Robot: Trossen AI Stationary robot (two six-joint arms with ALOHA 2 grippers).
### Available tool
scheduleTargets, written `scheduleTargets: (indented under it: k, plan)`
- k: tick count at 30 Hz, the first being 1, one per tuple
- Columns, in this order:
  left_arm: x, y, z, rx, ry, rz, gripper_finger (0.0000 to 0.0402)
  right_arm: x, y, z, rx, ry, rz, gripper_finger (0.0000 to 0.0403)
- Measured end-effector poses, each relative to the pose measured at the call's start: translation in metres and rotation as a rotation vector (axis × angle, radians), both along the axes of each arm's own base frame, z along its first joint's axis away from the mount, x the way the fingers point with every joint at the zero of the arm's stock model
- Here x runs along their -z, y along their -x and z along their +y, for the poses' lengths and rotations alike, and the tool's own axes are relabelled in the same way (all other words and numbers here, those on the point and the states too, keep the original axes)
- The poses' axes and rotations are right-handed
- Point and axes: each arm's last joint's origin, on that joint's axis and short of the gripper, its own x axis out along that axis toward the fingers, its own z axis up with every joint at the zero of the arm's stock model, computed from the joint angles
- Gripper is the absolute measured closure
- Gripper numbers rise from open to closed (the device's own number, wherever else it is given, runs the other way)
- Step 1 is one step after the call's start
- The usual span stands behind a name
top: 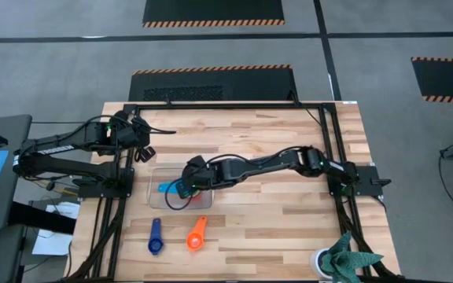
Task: Nest measuring cups in basket
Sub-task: Stack the light blue measuring cup on top of the green measuring cup in the transparent bin
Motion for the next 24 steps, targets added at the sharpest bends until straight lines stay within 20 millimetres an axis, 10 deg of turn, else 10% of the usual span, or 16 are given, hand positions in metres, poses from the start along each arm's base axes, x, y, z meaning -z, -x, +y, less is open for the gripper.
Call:
scheduleTargets:
  k: [24]
  plan:
    - [0.0, 0.0, 0.0, -0.001, 0.001, -0.001, 0.0401, 0.0093, 0.0048, 0.0011, -0.016, -0.071, 0.088, 0.0272]
